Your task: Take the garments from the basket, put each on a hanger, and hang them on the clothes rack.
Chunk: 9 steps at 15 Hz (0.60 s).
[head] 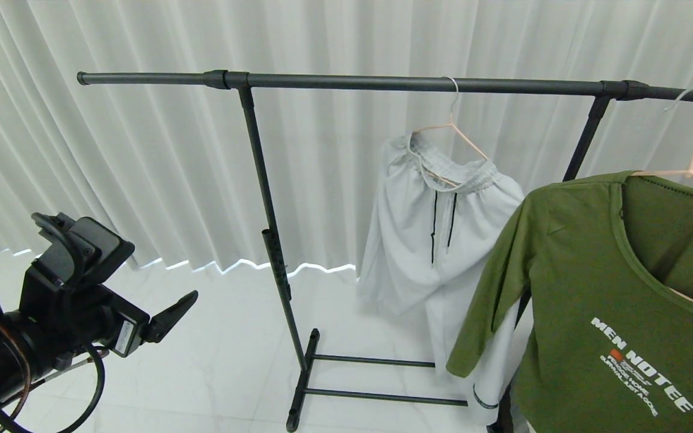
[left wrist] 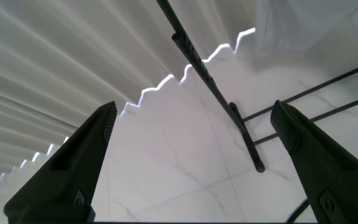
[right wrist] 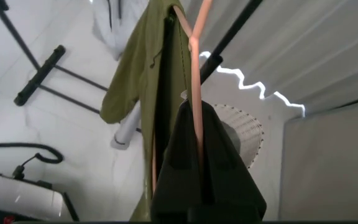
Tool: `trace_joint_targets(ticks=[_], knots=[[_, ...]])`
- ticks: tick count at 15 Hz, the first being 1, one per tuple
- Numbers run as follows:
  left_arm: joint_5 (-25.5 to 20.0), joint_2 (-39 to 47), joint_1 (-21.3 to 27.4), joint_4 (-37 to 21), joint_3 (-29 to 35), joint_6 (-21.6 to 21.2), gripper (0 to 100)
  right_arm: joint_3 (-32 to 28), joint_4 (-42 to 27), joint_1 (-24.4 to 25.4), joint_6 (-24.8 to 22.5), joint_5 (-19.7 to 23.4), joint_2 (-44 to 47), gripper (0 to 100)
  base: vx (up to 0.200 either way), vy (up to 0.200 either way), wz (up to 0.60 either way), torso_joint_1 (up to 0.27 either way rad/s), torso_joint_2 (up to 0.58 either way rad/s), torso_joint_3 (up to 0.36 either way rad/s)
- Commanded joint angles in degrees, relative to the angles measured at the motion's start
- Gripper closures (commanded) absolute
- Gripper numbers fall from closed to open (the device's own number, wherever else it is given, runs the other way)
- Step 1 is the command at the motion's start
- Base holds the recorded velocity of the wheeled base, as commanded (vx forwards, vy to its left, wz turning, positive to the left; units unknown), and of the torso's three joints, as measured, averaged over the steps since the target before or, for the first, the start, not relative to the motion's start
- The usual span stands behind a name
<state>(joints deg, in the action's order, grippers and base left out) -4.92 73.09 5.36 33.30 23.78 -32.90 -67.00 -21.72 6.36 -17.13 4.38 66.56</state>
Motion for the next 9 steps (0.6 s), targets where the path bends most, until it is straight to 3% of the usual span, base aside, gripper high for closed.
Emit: trace_joint_targets(ticks=[1, 5, 8, 9], knots=[[0.0, 0.03, 0.0, 0.01, 0.03, -0.06, 0, -0.32, 0.1, -0.65, -0.01, -0.07, 0.5, 100, 0.0, 0.0, 0.0, 0.0, 0.0, 0.0], [0.0, -0.15, 0.35, 0.01, -0.05, -0.06, 0, -1.2, 1.77, -2.85, -0.01, -0.16, 1.55, 100, 0.0, 0.0, 0.0, 0.0, 0.0, 0.0], [0.0, -0.06, 0.96, 0.01, -0.05, -0.06, 0, -1.2, 1.51, -4.87, -0.01, -0.25, 1.38, 100, 0.2, 0.0, 0.0, -0.001, 0.0, 0.005], [0.0, -0.06, 1.23, 0.01, -0.05, -0.06, 0, -1.2, 1.6, -6.1, -0.1, -0.25, 1.38, 100, 0.0, 0.0, 0.0, 0.0, 0.0, 0.0]])
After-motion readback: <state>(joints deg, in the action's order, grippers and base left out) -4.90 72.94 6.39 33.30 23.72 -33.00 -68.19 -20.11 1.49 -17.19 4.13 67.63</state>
